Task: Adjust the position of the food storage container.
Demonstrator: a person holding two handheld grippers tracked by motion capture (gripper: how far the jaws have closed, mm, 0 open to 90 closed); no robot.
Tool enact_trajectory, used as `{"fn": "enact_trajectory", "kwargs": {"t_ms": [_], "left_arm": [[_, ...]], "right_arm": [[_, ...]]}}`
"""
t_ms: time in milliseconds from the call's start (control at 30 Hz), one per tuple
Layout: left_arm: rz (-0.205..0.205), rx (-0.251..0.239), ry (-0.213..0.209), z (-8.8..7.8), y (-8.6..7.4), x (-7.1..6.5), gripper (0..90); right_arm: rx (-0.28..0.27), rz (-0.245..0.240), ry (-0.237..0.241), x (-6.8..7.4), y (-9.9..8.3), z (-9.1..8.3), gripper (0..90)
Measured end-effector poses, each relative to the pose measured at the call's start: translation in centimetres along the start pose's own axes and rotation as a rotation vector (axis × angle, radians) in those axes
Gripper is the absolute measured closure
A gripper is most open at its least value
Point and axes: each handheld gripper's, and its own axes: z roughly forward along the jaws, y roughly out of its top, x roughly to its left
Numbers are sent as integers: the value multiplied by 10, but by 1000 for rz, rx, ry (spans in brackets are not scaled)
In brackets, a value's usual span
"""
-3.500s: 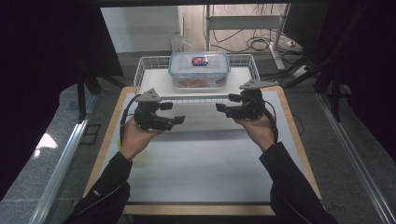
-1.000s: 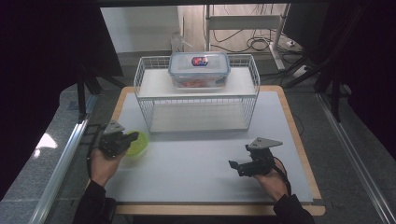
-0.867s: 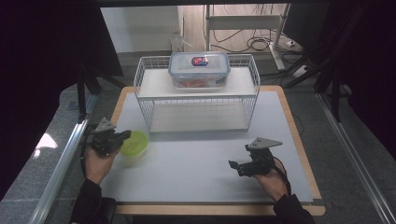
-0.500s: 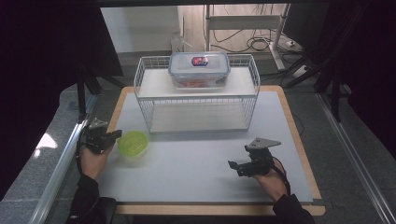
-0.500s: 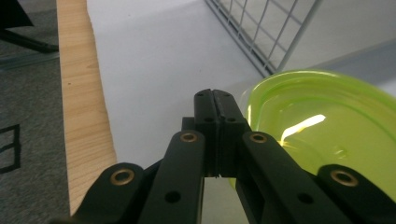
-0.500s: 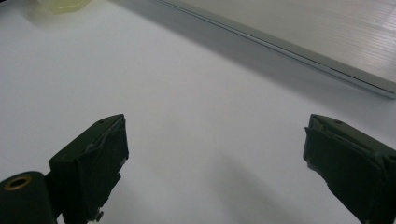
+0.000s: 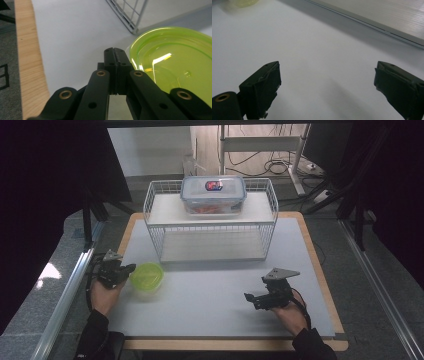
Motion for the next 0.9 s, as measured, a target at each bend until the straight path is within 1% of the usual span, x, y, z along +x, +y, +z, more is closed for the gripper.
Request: {"fn": "enact_trajectory", "kwargs": {"t_ms": [33, 67, 100, 133, 167, 267, 300, 333, 400, 433, 467, 500, 533, 567, 600, 633, 700, 767, 800, 833, 900], "left_arm": [[0, 0, 0, 0, 0, 0, 897], [2, 4, -13, 0, 0, -5, 897], [6, 6, -18, 0, 0, -10, 897], [6, 6, -18, 0, 0, -10, 897], [12, 8, -26, 1, 1, -16, 897], [23, 9, -43, 2, 1, -27, 897], [33, 12, -48, 2, 2, -32, 897], [33, 12, -48, 2, 2, -32, 897], [46, 15, -68, 3, 3, -44, 897], [44, 15, -75, 4, 3, -47, 897], [44, 15, -75, 4, 3, -47, 897], [55, 20, -94, 4, 3, -56, 897], [63, 23, -104, 5, 3, -61, 897], [63, 23, -104, 5, 3, -61, 897], [70, 26, -115, 5, 4, -66, 897], [88, 28, -132, 6, 4, -75, 897], [111, 28, -149, 7, 5, -86, 898], [120, 29, -168, 8, 5, -94, 897], [120, 29, -168, 8, 5, -94, 897], [125, 28, -190, 9, 5, -102, 898], [142, 28, -195, 9, 6, -108, 897]], "right_arm": [[1, 0, 0, 0, 0, 0, 72], [3, -1, 0, 0, 0, 0, 72], [4, -3, -1, 0, 0, 0, 72], [5, -2, -1, 0, 0, 1, 72], [7, -2, 0, 0, 0, 1, 72], [10, -2, -1, 0, 0, 1, 72], [11, -2, 0, 0, 0, 1, 72], [11, -2, 0, 0, 0, 1, 72], [14, -3, 0, 0, -1, 1, 72], [16, 0, 0, 0, -1, 1, 72], [16, 0, 0, 0, -1, 1, 72], [16, 1, 1, 0, -1, 1, 72], [16, 2, 1, 0, -1, 1, 72], [16, 2, 1, 0, -1, 1, 72], [17, 4, 1, 0, -1, 1, 72], [18, 4, 1, 0, -1, 1, 72], [19, 5, 1, 0, -1, 2, 72], [21, 5, 0, 0, -1, 2, 72], [21, 5, 0, 0, -1, 2, 72], [23, 5, 1, 0, -1, 2, 72], [24, 6, 2, 0, -1, 2, 72]]}}
